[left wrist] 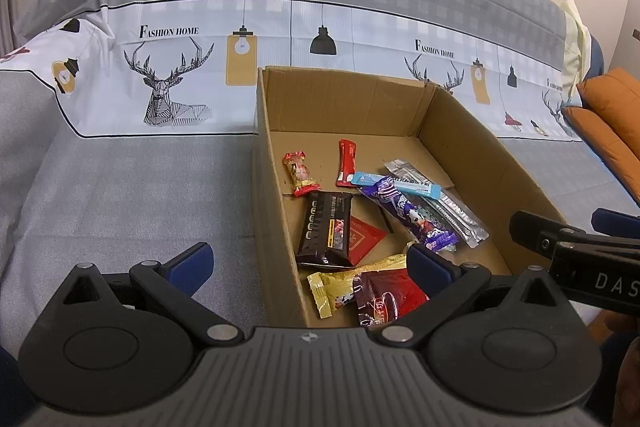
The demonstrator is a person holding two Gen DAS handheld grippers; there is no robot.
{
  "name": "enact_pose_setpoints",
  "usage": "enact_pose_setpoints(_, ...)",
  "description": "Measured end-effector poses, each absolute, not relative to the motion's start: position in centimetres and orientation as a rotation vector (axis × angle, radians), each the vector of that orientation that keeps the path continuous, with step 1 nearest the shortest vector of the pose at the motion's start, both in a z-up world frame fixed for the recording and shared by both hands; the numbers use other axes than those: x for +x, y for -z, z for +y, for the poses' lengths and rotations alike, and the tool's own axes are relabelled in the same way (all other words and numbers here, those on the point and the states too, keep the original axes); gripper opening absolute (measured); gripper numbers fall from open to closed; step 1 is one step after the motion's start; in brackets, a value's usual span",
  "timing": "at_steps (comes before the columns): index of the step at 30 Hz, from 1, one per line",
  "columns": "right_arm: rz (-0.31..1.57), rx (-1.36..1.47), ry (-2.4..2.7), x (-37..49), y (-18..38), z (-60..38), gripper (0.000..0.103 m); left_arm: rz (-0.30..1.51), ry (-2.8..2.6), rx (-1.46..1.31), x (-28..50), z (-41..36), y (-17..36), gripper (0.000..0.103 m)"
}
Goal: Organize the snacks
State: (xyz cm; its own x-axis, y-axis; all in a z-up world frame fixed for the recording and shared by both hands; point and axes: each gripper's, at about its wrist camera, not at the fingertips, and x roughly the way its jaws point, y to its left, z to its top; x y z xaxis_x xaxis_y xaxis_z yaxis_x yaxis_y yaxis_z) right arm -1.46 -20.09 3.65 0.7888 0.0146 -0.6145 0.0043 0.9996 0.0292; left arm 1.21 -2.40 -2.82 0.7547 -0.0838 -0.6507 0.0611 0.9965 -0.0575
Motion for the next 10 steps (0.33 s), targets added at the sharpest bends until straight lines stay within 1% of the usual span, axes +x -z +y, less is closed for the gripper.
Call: enact_pose_setpoints(10, 0.661, 0.032, -0.006, -1.42, -3.68, -20.11, 0.103, 0.706, 0.086, -0.038, 1.20, -2.39, 2.87, 0.103)
